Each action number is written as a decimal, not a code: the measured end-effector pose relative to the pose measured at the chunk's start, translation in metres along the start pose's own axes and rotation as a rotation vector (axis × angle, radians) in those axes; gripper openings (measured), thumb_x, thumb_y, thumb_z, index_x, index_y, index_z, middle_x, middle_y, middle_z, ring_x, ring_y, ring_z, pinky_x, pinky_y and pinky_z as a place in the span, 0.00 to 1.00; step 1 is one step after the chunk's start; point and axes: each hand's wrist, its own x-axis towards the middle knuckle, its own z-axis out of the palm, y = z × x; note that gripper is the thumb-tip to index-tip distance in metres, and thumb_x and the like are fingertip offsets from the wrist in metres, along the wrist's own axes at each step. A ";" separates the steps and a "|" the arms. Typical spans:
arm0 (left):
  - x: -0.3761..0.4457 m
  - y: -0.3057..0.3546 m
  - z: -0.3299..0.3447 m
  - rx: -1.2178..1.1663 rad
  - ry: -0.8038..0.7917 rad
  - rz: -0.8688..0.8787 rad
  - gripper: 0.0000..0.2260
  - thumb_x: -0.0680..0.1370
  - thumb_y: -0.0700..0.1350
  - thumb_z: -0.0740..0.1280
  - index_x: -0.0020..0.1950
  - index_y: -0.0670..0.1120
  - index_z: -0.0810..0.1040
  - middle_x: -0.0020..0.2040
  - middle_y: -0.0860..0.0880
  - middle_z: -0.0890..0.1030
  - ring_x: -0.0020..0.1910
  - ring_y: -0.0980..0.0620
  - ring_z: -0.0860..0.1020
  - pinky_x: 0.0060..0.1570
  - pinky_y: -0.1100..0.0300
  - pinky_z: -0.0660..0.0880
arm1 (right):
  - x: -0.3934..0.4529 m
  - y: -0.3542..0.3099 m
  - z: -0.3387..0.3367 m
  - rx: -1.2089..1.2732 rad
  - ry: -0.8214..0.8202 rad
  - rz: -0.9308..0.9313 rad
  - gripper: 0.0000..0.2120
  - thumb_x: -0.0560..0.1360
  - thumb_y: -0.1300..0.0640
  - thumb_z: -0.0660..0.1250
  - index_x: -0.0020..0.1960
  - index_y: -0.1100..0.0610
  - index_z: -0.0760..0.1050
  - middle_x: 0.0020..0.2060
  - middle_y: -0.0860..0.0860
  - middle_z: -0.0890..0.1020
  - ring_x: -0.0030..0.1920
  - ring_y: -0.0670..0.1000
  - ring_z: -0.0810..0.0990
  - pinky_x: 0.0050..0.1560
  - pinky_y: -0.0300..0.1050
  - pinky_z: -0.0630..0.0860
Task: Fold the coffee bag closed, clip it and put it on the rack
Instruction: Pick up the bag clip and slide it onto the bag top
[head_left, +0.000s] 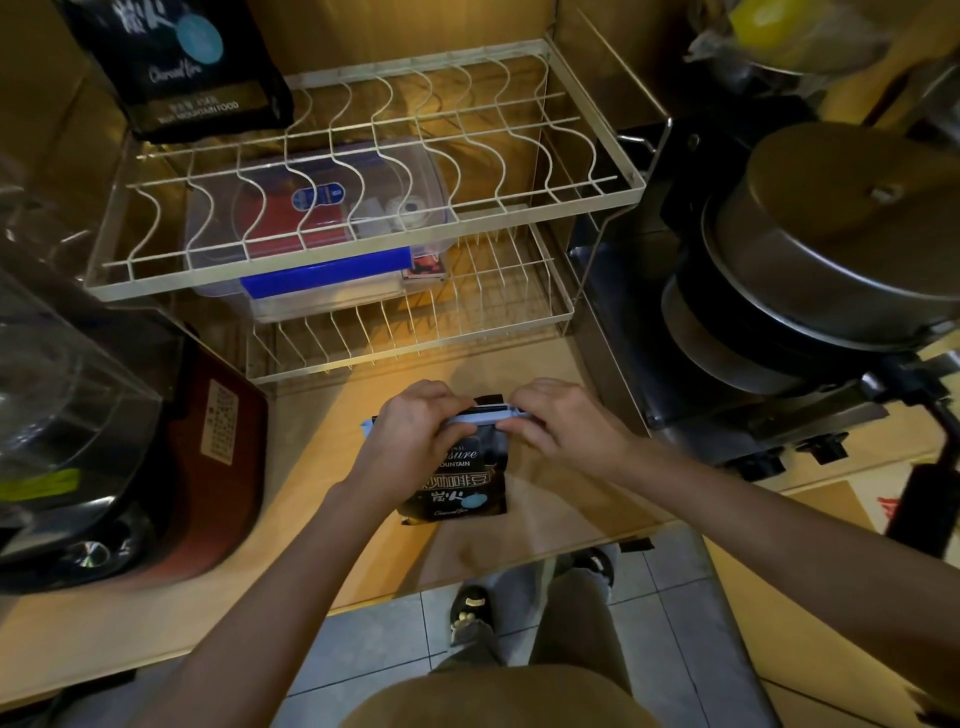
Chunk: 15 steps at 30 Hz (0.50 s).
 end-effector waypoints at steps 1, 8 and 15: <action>0.000 0.001 0.000 0.004 -0.004 0.004 0.11 0.73 0.41 0.67 0.54 0.41 0.78 0.45 0.42 0.80 0.47 0.45 0.76 0.47 0.56 0.69 | -0.002 -0.001 0.001 -0.006 0.008 -0.003 0.08 0.74 0.59 0.67 0.40 0.63 0.74 0.31 0.55 0.76 0.33 0.47 0.71 0.36 0.39 0.67; 0.003 0.003 -0.002 0.025 -0.066 0.026 0.12 0.73 0.42 0.66 0.56 0.44 0.77 0.47 0.43 0.80 0.49 0.46 0.75 0.49 0.56 0.70 | -0.010 0.004 0.002 -0.081 -0.010 -0.039 0.10 0.75 0.58 0.65 0.43 0.65 0.75 0.32 0.60 0.80 0.32 0.57 0.78 0.34 0.44 0.75; 0.013 0.007 -0.001 0.066 -0.184 0.115 0.13 0.75 0.46 0.64 0.59 0.46 0.75 0.52 0.46 0.77 0.54 0.49 0.72 0.51 0.55 0.72 | -0.013 0.004 0.004 0.005 -0.051 0.042 0.12 0.77 0.54 0.62 0.46 0.64 0.74 0.36 0.58 0.79 0.37 0.55 0.77 0.39 0.47 0.72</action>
